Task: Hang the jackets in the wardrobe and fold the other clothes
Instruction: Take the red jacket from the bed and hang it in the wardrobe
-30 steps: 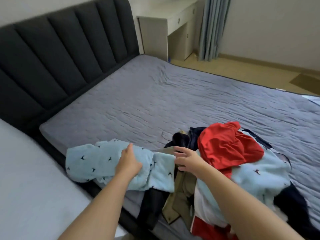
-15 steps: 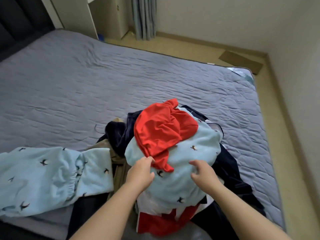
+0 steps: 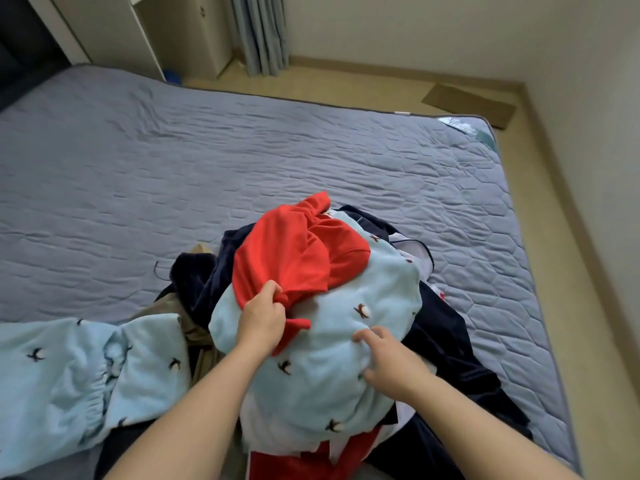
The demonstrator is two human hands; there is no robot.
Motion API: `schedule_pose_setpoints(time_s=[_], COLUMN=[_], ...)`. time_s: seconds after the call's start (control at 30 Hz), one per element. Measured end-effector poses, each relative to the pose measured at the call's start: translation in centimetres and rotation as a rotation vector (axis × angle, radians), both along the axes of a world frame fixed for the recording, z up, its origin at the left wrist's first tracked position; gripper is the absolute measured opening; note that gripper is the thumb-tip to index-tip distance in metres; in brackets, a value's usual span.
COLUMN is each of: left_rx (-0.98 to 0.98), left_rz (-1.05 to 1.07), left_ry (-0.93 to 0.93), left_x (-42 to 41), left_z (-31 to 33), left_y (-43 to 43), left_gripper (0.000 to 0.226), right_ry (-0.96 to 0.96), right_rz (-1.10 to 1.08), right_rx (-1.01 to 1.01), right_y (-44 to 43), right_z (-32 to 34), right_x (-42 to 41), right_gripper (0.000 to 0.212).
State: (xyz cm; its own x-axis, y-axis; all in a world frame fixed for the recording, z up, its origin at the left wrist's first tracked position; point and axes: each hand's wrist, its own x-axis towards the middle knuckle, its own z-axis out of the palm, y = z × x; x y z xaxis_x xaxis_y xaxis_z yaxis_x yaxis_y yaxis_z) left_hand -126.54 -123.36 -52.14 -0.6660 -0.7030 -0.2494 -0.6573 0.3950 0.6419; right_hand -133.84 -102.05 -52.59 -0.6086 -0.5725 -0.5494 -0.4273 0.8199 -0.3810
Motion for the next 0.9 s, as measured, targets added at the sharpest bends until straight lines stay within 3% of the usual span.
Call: schedule_pose_setpoints(time_s=[0.1, 0.17, 0.23, 0.3, 0.33, 0.37, 0.4, 0.43, 0.5, 0.53, 0.57, 0.6, 0.67, 0.7, 0.77, 0.8, 0.83, 0.87, 0.9], left_rx=[0.265, 0.618, 0.974, 1.123, 1.124, 1.128, 1.14, 1.097, 0.765, 0.606, 0.622, 0.794, 1.148, 1.183, 1.052, 0.971, 0.957, 0.987, 1.017], left_rz=[0.085, 0.11, 0.096, -0.035, -0.126, -0.223, -0.292, -0.293, -0.117, 0.051, 0.182, 0.272, 0.344, 0.328, 0.3, 0.284, 0.255, 0.216, 0.171], left_ry=[0.123, 0.174, 0.081, -0.075, -0.118, -0.107, -0.03, 0.049, 0.141, 0.196, 0.256, 0.312, 0.247, 0.189, 0.128, 0.125, 0.144, 0.178, 0.224], left_x=[-0.2, 0.7, 2.0, 3.3, 3.8, 4.2, 4.9, 5.5, 6.4, 7.2, 7.7, 8.3, 9.3, 10.0, 11.5, 12.1, 12.8, 13.5, 14.0], left_z=[3.8, 6.7, 9.4, 11.4, 11.8, 12.3, 12.6, 12.4, 11.1, 10.4, 9.6, 9.2, 8.5, 8.1, 7.2, 7.1, 6.8, 6.8, 7.4], left_y=[-0.8, -1.0, -1.4, -2.4, -3.2, -3.9, -5.0, -5.9, -6.7, -7.3, -7.7, -8.0, -8.1, -8.4, -9.5, -10.3, -11.6, -12.8, -14.0], left_gripper=[0.031, 0.027, 0.021, 0.018, 0.012, 0.008, 0.009, 0.01, 0.013, 0.014, 0.015, 0.023, 0.036, 0.036, 0.031, 0.028, 0.026, 0.03, 0.035], right_ry=[0.066, 0.217, 0.355, 0.373, 0.346, 0.258, 0.109, -0.077, -0.529, -0.719, -0.843, -0.903, -0.791, -0.697, -0.394, -0.319, -0.364, -0.545, -0.754], right_rz=[-0.068, -0.106, -0.102, -0.097, -0.081, -0.111, -0.243, -0.459, -1.054, -1.193, -1.211, -1.12, -0.763, -0.58, -0.382, -0.334, -0.306, -0.34, -0.401], right_rx=[-0.055, -0.108, -0.107, -0.084, -0.078, -0.129, -0.25, -0.441, -0.699, -0.751, -0.748, -0.703, -0.63, -0.619, -0.57, -0.523, -0.467, -0.372, -0.291], right_y=[-0.9, -2.2, -3.9, -5.8, -6.8, -7.8, -9.4, -10.8, -13.0, -14.4, -15.9, -17.0, -18.6, -19.2, -19.8, -20.0, -20.3, -20.7, -21.5], right_z=[1.5, 2.7, 4.0, 4.8, 5.0, 5.3, 5.6, 6.2, 7.2, 7.4, 7.6, 7.7, 7.2, 7.1, 6.2, 6.0, 5.8, 5.7, 6.1], right_x=[-0.3, -0.3, -0.3, -0.6, -0.8, -0.8, -0.4, 0.1, 1.2, 2.3, 3.6, 4.9, 7.1, 7.8, 7.8, 7.7, 7.7, 7.9, 8.6], right_gripper=[0.08, 0.102, 0.113, 0.099, 0.078, 0.051, 0.025, 0.013, 0.025, 0.024, 0.022, 0.023, 0.021, 0.018, 0.011, 0.021, 0.049, 0.074, 0.082])
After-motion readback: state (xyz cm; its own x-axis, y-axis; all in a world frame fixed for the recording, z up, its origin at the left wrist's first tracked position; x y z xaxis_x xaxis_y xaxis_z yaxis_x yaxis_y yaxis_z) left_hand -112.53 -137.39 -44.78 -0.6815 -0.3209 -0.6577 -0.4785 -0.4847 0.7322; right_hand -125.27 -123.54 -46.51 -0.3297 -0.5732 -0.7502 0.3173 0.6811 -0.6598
